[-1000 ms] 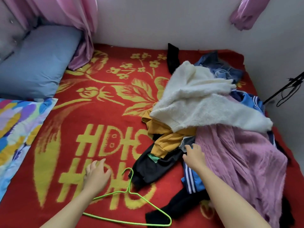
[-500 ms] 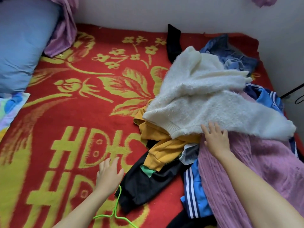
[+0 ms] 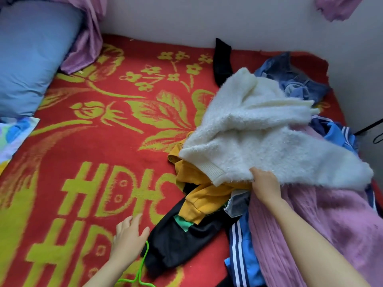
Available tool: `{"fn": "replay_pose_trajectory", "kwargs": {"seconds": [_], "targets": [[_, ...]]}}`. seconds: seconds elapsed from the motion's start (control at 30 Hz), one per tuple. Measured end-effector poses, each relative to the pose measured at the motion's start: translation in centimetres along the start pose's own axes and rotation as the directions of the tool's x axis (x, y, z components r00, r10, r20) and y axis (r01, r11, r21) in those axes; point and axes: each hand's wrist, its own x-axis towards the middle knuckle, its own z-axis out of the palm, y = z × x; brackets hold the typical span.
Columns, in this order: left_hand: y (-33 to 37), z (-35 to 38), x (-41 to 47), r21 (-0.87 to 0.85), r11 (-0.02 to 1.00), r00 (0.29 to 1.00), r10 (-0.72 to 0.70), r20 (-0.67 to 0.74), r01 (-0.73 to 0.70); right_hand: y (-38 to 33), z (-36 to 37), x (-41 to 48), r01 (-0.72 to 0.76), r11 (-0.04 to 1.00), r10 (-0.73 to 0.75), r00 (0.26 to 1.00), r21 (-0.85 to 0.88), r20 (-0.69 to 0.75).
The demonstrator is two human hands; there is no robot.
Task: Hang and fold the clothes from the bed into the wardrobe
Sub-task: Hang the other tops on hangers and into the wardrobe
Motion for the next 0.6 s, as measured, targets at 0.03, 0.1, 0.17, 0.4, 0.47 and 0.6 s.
{"fn": "replay_pose_trajectory", "kwargs": {"seconds": [0.03, 0.1, 0.17, 0.4, 0.47, 0.6], "targets": [[0.1, -0.1, -0.7, 0.008, 1.000, 1.000, 0.010, 0.014, -0.010, -0.1, -0.4, -1.0, -0.009, 1.000, 0.009, 1.000, 0.012, 0.023], [0.2, -0.2, -2.1, 0.030, 0.999, 0.998, 0.034, 0.044, -0.035, -0.4, -1.2, -2.8, -0.015, 0.999, 0.011, 0.996, 0.040, 0.087], [0.2, -0.6, -3.5, 0.056, 0.997, 0.996, 0.051, 0.068, -0.055, -0.7, -2.0, -4.5, -0.019, 0.997, 0.010, 0.992, 0.076, 0.124], [0.9, -4.1, -9.0, 0.077, 0.988, 0.990, 0.133, 0.053, -0.137, -3.0, -8.3, -12.0, 0.056, 0.974, -0.097, 0.979, 0.220, 0.179], [1.0, -5.5, -10.5, 0.102, 0.979, 0.984, 0.176, 0.033, -0.179, -3.1, -11.6, -13.5, 0.088, 0.948, -0.147, 0.974, 0.306, 0.173], [1.1, -7.9, -12.6, 0.175, 0.919, 0.933, 0.331, 0.141, -0.353, -3.3, -19.2, -15.0, 0.142, 0.850, -0.207, 0.976, 0.508, 0.073]]}}
